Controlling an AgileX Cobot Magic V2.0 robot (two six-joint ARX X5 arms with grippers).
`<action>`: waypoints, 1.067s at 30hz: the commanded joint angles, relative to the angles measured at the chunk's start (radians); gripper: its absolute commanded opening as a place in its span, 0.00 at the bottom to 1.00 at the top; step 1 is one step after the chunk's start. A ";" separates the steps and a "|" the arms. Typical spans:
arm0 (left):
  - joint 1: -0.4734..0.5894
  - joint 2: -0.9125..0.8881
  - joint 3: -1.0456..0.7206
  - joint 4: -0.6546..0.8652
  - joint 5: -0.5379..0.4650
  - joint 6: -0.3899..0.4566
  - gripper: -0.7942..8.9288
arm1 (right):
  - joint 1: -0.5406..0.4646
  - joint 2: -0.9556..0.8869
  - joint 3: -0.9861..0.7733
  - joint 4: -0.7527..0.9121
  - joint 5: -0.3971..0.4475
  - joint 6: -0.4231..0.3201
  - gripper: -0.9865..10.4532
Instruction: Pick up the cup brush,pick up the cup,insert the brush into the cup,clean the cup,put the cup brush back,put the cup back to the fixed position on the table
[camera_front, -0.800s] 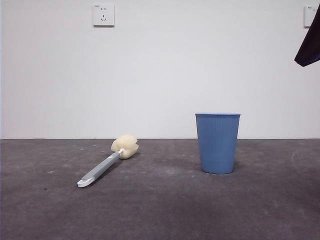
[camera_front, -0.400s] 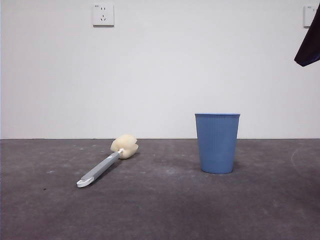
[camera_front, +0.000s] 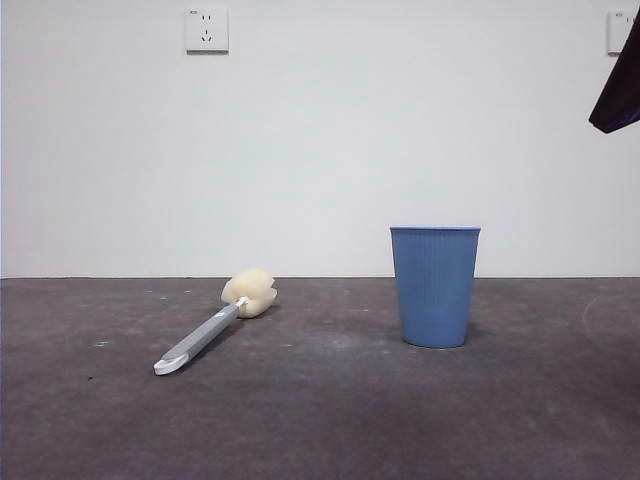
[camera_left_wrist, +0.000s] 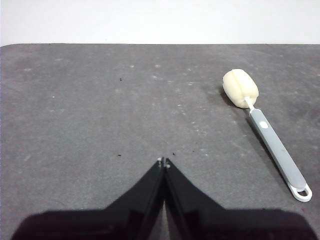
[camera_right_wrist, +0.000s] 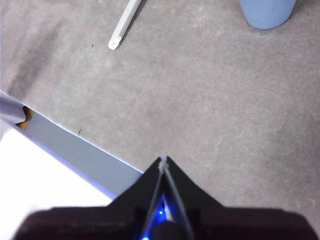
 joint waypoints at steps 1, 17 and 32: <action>0.003 -0.003 -0.013 0.003 0.000 -0.006 0.08 | 0.001 0.000 0.003 0.004 0.003 0.009 0.09; 0.002 -0.003 -0.013 0.003 0.000 -0.006 0.08 | -0.304 -0.235 -0.047 0.227 0.049 -0.258 0.09; 0.002 -0.003 -0.013 0.003 -0.001 -0.006 0.08 | -0.557 -0.619 -0.574 0.734 0.052 -0.270 0.09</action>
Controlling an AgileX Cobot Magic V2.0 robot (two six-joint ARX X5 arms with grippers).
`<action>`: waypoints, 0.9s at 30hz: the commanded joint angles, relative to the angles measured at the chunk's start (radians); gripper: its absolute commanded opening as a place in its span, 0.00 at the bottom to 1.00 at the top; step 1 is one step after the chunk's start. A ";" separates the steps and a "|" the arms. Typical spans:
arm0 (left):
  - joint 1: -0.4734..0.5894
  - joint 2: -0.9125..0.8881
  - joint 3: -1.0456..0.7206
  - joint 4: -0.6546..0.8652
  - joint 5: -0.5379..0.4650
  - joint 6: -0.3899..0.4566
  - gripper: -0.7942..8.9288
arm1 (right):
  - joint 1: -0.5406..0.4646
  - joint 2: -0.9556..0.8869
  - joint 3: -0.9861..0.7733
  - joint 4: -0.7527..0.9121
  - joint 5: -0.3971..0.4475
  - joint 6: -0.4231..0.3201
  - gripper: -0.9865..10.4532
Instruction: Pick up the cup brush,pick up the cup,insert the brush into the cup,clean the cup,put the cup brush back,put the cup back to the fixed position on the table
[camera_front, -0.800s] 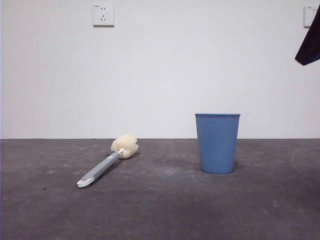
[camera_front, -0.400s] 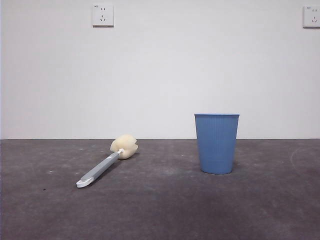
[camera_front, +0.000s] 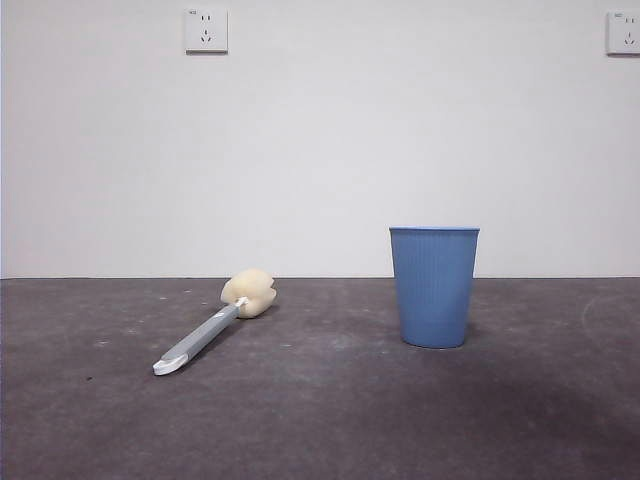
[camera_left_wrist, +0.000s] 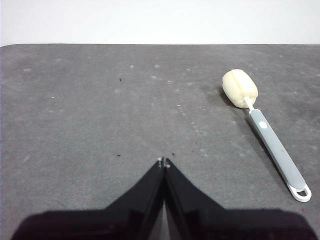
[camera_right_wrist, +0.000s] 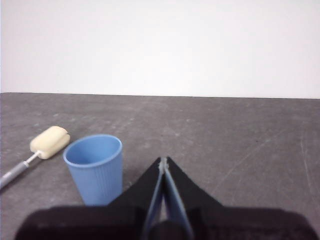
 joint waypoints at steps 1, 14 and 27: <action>0.002 -0.003 -0.013 0.003 -0.001 -0.006 0.08 | -0.004 -0.044 -0.081 0.043 0.002 0.009 0.09; 0.002 -0.003 -0.013 0.003 -0.001 -0.006 0.08 | -0.004 -0.133 -0.206 0.006 0.008 0.031 0.09; 0.002 -0.003 -0.013 0.003 -0.001 -0.006 0.08 | -0.004 -0.148 -0.205 -0.073 0.006 0.047 0.09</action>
